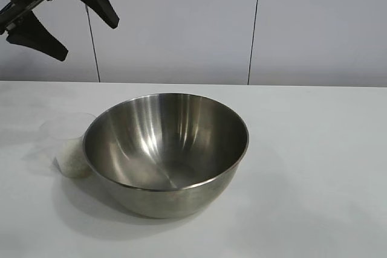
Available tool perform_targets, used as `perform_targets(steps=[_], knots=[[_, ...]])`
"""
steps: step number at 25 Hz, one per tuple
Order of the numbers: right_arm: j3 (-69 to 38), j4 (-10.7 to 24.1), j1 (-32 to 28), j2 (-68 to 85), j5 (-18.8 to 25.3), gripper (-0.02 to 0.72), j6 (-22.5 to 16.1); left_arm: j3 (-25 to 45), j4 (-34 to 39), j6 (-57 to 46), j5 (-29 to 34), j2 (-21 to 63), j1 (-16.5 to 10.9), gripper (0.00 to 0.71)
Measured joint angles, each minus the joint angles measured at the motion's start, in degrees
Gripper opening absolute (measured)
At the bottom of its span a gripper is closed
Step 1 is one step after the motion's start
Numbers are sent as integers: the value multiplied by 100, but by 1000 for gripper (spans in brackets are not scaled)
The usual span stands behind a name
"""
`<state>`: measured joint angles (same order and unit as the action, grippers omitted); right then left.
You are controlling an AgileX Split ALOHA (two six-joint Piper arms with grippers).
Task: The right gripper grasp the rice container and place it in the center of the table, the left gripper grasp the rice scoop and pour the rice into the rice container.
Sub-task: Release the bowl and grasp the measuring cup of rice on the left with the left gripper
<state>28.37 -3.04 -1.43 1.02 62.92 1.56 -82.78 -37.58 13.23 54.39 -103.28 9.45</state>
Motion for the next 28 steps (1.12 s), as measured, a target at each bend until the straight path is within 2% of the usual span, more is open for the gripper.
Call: perform_targets(steps=[4,8,11,14,18,22,24,28], knots=[[0,0,0,0,0,662,0,0,-5,8,5,0,0,695],[0,0,0,0,0,662,0,0,-52,481,-114,26,0,695],[0,0,0,0,0,662,0,0,-31,799,-783,290,30,695],[0,0,0,0,0,662,0,58,465,1052,-1711,839,212,695],[0,0,0,0,0,662,0,991,1498,1225,-3618,1567,866,695],[0,0,0,0,0,662,0,2756,2161,1266,-6343,1957,1456,689],[0,0,0,0,0,662,0,3672,2240,1266,-7984,2014,1583,684],[0,0,0,0,0,662,0,4928,2225,1266,-10772,2019,1599,680]])
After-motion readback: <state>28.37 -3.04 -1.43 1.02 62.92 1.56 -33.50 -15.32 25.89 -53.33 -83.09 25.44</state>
